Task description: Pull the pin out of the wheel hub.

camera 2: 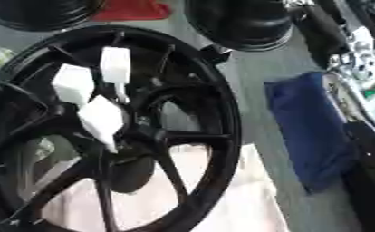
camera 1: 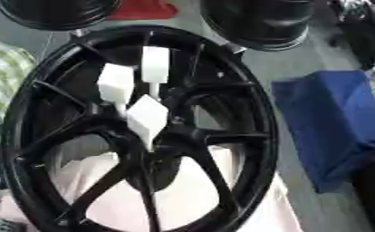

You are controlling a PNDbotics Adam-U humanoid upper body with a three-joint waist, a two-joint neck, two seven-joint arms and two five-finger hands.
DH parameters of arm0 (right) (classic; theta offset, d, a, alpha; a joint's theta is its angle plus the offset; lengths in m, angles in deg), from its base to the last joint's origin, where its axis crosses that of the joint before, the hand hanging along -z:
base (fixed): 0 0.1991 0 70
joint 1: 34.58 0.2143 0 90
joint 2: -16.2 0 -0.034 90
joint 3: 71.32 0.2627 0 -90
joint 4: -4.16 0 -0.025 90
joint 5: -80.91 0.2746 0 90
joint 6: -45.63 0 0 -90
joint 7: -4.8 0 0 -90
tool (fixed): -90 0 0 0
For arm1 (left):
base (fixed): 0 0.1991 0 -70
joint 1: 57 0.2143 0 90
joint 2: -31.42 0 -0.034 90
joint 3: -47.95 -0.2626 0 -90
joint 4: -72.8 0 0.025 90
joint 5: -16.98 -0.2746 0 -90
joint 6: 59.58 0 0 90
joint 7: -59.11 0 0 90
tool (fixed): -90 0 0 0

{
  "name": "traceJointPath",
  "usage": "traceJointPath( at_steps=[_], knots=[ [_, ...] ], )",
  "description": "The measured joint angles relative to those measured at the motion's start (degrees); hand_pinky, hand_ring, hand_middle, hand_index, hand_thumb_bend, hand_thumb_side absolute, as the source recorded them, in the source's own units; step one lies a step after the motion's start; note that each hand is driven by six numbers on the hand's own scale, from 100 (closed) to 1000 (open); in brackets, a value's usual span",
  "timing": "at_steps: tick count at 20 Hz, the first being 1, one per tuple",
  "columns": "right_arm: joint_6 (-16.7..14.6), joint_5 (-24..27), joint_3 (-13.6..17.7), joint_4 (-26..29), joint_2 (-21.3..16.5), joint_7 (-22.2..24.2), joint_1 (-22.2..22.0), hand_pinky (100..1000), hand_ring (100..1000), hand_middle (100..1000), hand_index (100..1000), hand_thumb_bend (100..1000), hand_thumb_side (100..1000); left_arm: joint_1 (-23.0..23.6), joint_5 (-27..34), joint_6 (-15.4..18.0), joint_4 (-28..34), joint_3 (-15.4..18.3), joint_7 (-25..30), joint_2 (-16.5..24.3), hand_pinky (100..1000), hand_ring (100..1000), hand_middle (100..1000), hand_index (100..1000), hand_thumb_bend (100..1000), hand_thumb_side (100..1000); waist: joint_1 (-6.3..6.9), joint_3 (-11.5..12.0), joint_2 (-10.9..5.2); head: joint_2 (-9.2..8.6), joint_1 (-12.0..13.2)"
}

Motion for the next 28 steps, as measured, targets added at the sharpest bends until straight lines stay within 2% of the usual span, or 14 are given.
traceJointPath(
  at_steps=[5, 14, 15, 16, 18, 21, 24, 26, 28],
  knots=[
    [0.2, 0.0, 0.0, 0.0, 0.0, 0.2, 0.2, 992, 802, 481, 685, 100, 543, -3.5, -2.8, -0.2, 0.0, -2.3, 5.9, -2.0, 797, 634, 635, 771, 369, 560, 0.07, -0.2, 0.09, -0.01, 0.0],
    [0.2, 0.0, 0.0, 0.0, 0.0, 0.3, 0.3, 992, 801, 481, 685, 100, 543, -5.0, -3.3, -0.8, -0.4, -3.3, 7.0, -3.5, 799, 636, 638, 775, 375, 566, 0.29, -0.1, 0.26, -0.01, -0.2],
    [0.3, 0.0, 0.0, 0.0, 0.0, 0.3, 0.3, 993, 801, 480, 684, 100, 545, -5.0, -3.3, -0.8, -0.4, -3.4, 7.0, -3.6, 813, 697, 693, 810, 448, 579, 0.30, -0.1, 0.28, -0.01, -0.2],
    [0.3, 0.0, -0.1, 0.0, 0.0, 0.3, 0.5, 993, 801, 480, 684, 100, 545, -5.3, -3.3, -0.7, -0.4, -3.5, 7.2, -3.8, 813, 697, 693, 810, 448, 579, 0.35, -0.4, 0.41, -0.28, -0.2],
    [0.5, 0.0, -0.4, 0.0, 0.0, 0.6, 0.8, 994, 801, 480, 684, 100, 546, -7.2, -3.9, -0.7, -0.3, -4.9, 8.0, -4.7, 816, 707, 701, 815, 459, 586, 0.57, -1.7, 0.81, -0.94, 0.0],
    [0.7, 0.0, -0.5, 0.0, 0.0, 0.8, 1.0, 994, 801, 480, 684, 100, 545, -10.0, -5.4, -1.2, -1.2, -8.1, 10.0, -7.2, 829, 720, 714, 825, 472, 580, 1.07, -2.1, 0.88, -1.78, 0.0],
    [0.9, 0.0, -0.7, 0.0, 0.0, 1.0, 1.2, 994, 801, 480, 684, 100, 545, -12.8, -7.3, -1.5, -4.1, -12.0, 12.3, -10.4, 830, 725, 721, 830, 477, 582, 0.70, -2.5, 0.88, -2.48, -0.3],
    [0.9, 0.0, -0.7, 0.0, 0.0, 1.1, 1.3, 994, 800, 480, 684, 100, 547, -14.6, -8.4, -1.1, -6.4, -14.2, 14.0, -12.6, 826, 718, 716, 841, 508, 562, 0.61, -2.5, 0.87, -2.46, -0.5],
    [1.0, 0.0, -0.8, 0.0, 0.0, 1.2, 1.3, 995, 800, 479, 683, 100, 531, -16.0, -9.4, -0.5, -8.5, -15.0, 15.7, -14.7, 823, 707, 702, 840, 528, 558, 0.63, -2.5, 0.86, -2.14, -0.6]
  ],
)
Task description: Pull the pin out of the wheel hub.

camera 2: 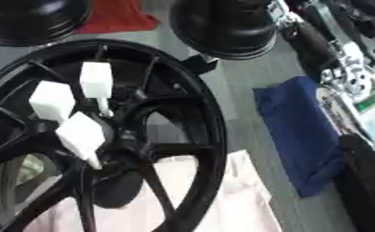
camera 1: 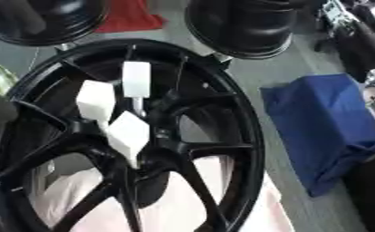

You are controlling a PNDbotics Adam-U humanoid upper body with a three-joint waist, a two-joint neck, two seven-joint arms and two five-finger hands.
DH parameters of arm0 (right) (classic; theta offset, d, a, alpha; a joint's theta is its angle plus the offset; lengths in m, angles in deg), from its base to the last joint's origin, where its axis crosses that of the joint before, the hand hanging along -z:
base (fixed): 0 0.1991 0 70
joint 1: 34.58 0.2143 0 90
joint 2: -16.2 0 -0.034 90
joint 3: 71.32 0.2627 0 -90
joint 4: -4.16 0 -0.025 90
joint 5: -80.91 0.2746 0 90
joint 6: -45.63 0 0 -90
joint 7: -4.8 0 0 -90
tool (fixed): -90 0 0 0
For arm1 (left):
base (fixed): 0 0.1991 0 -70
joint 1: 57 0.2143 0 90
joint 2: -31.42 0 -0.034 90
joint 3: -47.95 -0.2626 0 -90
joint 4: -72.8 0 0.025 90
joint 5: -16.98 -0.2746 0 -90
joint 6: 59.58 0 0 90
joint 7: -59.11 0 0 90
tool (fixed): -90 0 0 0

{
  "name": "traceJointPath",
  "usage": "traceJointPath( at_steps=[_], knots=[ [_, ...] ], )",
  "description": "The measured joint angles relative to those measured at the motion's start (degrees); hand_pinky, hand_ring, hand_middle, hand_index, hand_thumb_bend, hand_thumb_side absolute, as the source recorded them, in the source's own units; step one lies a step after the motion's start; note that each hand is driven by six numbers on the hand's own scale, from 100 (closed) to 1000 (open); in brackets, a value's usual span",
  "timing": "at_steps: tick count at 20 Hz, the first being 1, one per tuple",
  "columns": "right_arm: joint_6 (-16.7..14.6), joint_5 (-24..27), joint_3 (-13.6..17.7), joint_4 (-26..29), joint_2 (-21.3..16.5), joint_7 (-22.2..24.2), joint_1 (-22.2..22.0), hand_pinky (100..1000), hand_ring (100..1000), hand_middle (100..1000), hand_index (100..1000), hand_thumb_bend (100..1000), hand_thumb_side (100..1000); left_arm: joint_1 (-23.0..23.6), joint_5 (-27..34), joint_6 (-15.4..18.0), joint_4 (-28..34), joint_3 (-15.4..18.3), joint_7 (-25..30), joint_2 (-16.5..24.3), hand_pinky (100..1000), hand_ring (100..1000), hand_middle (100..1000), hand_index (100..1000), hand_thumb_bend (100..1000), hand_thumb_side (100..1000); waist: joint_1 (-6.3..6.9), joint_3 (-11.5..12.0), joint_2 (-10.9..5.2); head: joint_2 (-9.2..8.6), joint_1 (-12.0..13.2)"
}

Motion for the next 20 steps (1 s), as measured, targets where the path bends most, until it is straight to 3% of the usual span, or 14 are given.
traceJointPath(
  at_steps=[13, 20],
  knots=[
    [0.4, 0.4, -0.4, 0.0, 0.2, 0.9, 0.8, 998, 799, 479, 683, 100, 551, -2.7, -4.8, 0.8, -6.9, -1.6, 5.1, -6.7, 833, 742, 749, 835, 512, 550, 0.07, -0.5, 0.14, 0.71, 0.4],
    [0.4, 0.4, -0.7, 0.0, 0.3, 1.3, 1.6, 1000, 799, 478, 683, 100, 555, -2.7, -8.0, 0.9, -9.8, -1.9, 7.5, -7.7, 845, 756, 764, 835, 497, 560, 0.27, -1.4, 2.24, 0.66, 0.7]
  ],
)
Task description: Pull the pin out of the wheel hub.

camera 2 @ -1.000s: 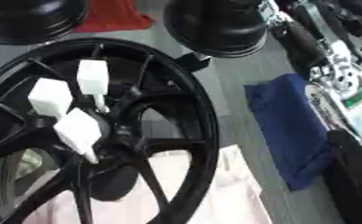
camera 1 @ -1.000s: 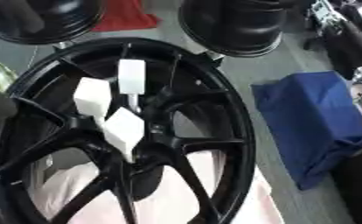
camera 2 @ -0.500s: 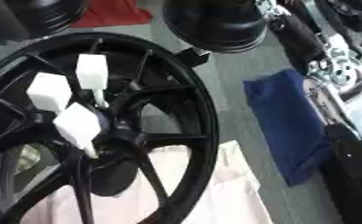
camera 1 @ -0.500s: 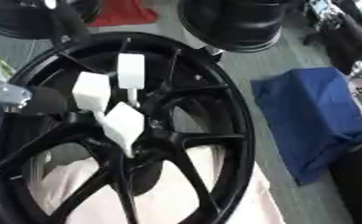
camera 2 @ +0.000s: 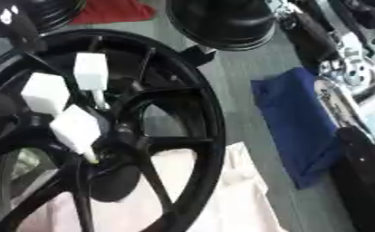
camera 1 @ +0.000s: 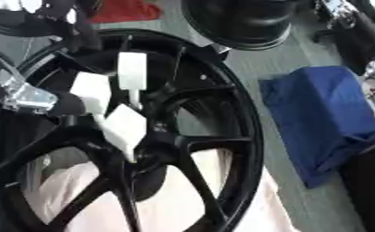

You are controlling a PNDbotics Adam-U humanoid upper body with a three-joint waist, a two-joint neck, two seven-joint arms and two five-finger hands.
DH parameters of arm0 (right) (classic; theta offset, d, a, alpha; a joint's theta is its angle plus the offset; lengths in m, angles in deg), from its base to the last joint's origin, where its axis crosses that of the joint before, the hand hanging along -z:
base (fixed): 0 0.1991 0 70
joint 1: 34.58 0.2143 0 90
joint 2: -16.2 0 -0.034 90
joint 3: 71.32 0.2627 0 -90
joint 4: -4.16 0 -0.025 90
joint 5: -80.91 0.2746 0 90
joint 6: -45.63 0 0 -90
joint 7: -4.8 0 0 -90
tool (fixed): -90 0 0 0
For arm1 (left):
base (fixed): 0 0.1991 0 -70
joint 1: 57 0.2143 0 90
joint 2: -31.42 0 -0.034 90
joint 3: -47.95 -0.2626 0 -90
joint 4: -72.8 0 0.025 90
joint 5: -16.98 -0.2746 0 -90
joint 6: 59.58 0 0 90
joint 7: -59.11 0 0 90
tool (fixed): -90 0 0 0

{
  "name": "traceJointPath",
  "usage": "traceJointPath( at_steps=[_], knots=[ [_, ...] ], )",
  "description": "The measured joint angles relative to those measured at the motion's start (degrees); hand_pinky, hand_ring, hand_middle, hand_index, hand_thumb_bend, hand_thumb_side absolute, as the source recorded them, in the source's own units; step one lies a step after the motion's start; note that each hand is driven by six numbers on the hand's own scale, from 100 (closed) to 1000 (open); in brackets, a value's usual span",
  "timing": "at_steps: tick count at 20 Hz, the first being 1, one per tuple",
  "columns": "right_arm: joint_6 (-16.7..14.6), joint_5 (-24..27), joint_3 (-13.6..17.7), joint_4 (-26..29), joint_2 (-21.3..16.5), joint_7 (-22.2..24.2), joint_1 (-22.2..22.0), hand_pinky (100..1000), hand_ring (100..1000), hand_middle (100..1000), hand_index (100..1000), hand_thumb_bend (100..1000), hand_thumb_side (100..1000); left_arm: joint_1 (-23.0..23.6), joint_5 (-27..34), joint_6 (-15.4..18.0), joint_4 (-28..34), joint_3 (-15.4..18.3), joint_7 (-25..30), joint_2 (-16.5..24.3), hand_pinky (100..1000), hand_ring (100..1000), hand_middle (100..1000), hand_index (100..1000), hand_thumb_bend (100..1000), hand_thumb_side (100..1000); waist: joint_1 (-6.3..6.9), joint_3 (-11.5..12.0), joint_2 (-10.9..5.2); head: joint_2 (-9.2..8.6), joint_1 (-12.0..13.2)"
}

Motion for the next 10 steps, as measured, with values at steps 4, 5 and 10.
traceJointPath(
  at_steps=[4, 5, 10],
  knots=[
    [0.0, -0.1, 0.0, 0.0, 0.3, 0.2, 0.0, 1000, 799, 477, 682, 100, 558, 0.0, -1.0, 0.1, -0.9, -0.1, 1.2, 0.0, 846, 757, 765, 833, 494, 561, 0.17, -0.5, 1.03, -0.04, 0.2],
    [0.0, -0.1, 0.0, 0.0, 0.3, 0.2, 0.0, 1000, 799, 477, 682, 100, 559, 0.0, -1.1, 0.2, -1.0, -0.1, 1.5, 0.0, 846, 756, 764, 834, 492, 563, 0.17, -0.6, 1.31, -0.14, 0.3],
    [0.1, -0.5, 0.0, 0.0, 0.4, 0.5, 0.4, 1000, 799, 477, 682, 100, 563, 0.2, -1.4, 0.5, -1.9, -0.2, 2.2, -0.1, 842, 746, 755, 830, 480, 554, 0.18, -1.0, 2.56, -0.53, 0.7]
  ],
)
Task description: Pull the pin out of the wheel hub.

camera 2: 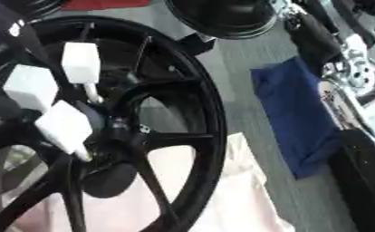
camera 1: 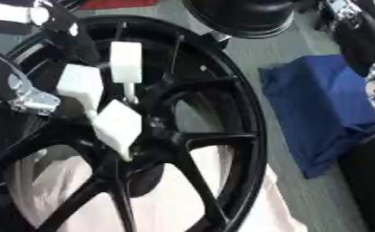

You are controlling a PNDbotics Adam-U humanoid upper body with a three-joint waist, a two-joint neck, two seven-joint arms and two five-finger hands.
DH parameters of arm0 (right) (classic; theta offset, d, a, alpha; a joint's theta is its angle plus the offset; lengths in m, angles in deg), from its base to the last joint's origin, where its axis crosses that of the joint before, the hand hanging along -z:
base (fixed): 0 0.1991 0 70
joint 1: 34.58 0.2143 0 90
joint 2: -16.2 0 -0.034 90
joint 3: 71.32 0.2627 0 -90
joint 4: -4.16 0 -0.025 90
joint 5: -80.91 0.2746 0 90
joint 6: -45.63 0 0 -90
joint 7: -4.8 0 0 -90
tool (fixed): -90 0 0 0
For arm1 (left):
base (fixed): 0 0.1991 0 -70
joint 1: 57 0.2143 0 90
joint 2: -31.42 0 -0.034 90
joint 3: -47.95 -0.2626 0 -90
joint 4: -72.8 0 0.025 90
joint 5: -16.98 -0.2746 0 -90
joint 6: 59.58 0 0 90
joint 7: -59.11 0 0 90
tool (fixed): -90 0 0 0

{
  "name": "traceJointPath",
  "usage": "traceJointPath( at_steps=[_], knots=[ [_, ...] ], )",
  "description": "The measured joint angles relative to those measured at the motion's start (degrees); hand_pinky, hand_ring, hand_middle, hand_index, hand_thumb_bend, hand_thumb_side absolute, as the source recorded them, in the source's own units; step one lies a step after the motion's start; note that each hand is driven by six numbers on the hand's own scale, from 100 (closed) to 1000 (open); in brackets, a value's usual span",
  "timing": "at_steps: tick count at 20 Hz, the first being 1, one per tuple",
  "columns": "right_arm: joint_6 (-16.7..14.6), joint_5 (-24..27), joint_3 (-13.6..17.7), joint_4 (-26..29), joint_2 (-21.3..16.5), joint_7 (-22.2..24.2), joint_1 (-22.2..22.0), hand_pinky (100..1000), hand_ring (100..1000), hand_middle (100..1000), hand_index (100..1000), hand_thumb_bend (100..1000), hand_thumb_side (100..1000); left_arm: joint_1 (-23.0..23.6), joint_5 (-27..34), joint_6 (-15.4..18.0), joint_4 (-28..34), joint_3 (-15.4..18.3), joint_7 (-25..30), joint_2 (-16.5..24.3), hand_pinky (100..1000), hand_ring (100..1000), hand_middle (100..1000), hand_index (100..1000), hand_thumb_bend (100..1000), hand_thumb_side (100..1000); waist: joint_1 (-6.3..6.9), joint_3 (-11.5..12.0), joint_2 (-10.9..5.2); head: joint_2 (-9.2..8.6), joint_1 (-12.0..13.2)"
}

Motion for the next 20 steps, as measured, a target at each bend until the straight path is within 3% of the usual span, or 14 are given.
traceJointPath(
  at_steps=[9, 12, 17, 20],
  knots=[
    [0.0, -0.3, 0.0, 0.0, 0.0, 0.0, 0.1, 1000, 800, 476, 683, 100, 565, 0.4, 0.0, 0.1, -0.8, 0.0, 0.0, -0.4, 822, 710, 713, 806, 425, 512, 0.01, -0.3, 0.83, -0.46, 0.8],
    [0.0, -0.3, 0.0, 0.0, 0.1, 0.0, 0.1, 1000, 800, 476, 683, 100, 564, 0.5, 0.0, 0.1, -1.1, 0.0, -0.2, -0.4, 806, 680, 671, 781, 372, 453, 0.01, -0.4, 0.83, -0.47, 0.8],
    [0.0, -0.3, 0.0, 0.0, 0.1, 0.0, 0.1, 1000, 799, 476, 683, 100, 563, 0.7, 0.0, 0.1, -1.4, 0.0, -0.1, -0.4, 791, 663, 653, 771, 360, 351, -0.01, -0.4, 0.83, -0.47, 0.8],
    [0.0, -0.3, 0.0, 0.0, 0.1, 0.0, 0.1, 1000, 800, 476, 684, 100, 562, 0.9, -0.1, 0.0, -1.4, 0.0, 0.0, -0.4, 774, 619, 592, 727, 304, 300, -0.01, -0.4, 0.82, -0.47, 0.8]
  ],
)
